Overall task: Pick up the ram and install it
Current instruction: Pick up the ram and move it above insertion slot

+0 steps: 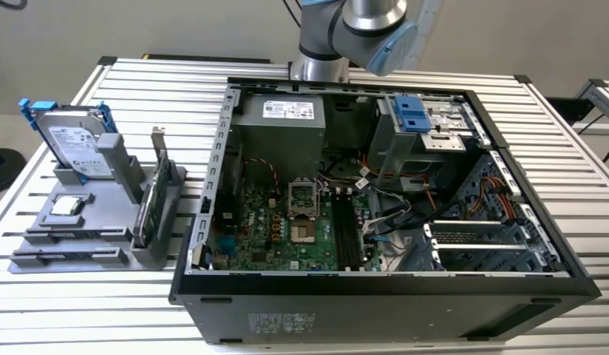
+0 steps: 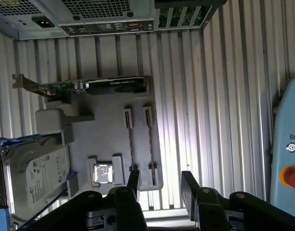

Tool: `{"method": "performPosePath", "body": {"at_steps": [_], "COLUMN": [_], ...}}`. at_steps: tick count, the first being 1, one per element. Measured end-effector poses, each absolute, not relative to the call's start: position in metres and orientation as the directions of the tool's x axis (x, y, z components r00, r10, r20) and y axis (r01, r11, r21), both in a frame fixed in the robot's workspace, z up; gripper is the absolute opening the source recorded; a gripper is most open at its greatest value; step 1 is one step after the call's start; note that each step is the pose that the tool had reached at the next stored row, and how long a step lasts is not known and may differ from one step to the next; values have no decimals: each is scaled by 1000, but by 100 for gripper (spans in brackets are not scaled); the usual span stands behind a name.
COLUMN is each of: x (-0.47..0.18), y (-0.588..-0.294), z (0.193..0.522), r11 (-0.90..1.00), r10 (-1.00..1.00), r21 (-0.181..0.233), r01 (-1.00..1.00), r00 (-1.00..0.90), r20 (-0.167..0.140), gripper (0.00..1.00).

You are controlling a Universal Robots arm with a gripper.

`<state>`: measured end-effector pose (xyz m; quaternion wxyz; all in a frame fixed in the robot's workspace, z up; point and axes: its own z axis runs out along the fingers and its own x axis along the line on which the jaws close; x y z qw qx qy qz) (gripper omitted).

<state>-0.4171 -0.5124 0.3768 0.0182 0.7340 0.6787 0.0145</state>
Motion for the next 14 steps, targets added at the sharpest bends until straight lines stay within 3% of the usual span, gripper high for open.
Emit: {"method": "performPosePath", "body": {"at_steps": [14], "x": [-417], "y": [-512], "z": [368], "r11": [18], "r10": [1000], "r21": [41], "r01": [999], "r00": [-18], "r20": [-3], "gripper": [100]}}
